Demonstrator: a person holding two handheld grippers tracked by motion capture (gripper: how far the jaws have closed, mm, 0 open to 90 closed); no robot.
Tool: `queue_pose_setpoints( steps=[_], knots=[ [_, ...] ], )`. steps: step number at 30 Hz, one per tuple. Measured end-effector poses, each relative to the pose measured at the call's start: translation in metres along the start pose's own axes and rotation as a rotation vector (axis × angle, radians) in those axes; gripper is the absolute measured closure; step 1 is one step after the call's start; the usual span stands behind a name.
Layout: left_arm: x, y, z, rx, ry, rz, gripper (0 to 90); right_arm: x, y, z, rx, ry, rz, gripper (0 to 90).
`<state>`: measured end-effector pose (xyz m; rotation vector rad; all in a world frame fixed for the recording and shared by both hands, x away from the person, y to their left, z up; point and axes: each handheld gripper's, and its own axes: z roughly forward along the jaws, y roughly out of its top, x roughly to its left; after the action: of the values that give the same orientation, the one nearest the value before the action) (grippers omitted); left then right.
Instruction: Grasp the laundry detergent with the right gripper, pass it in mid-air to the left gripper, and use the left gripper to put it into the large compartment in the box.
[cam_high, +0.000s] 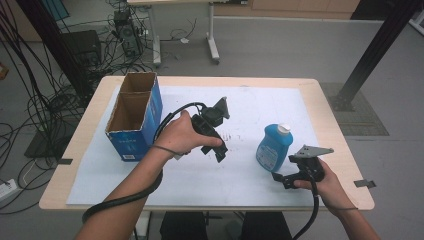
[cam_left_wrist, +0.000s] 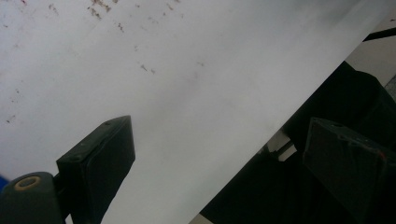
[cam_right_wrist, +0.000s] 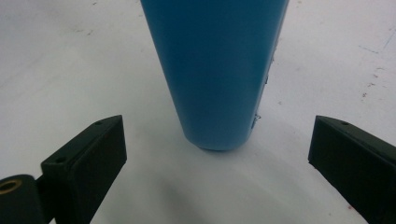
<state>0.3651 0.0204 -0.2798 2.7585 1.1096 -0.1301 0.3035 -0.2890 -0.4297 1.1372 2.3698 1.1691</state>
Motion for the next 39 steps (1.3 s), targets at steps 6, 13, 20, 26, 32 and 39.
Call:
queue_pose_setpoints(
  steps=[6,13,20,26,32,39],
  knots=[
    [0.000,0.000,0.001,0.001,-0.001,-0.002,9.3,0.002,0.000,0.003,-0.046,0.012,0.005,3.8],
    [0.000,-0.001,0.001,-0.001,0.000,-0.004,9.3,0.004,-0.002,0.006,-0.099,0.007,0.010,3.7],
    [0.000,-0.001,0.000,-0.004,-0.001,-0.005,9.3,0.004,-0.004,0.007,-0.148,-0.001,0.023,3.6],
    [0.001,-0.001,-0.001,-0.007,-0.001,-0.007,9.3,0.004,-0.005,0.010,-0.194,-0.001,0.030,3.4],
    [0.000,-0.001,-0.001,-0.006,-0.002,-0.002,9.3,0.006,-0.006,0.013,-0.221,0.001,0.035,3.4],
    [-0.001,-0.001,-0.003,-0.011,-0.011,0.002,9.3,0.006,-0.008,0.014,-0.279,0.009,0.049,3.3]
  ],
)
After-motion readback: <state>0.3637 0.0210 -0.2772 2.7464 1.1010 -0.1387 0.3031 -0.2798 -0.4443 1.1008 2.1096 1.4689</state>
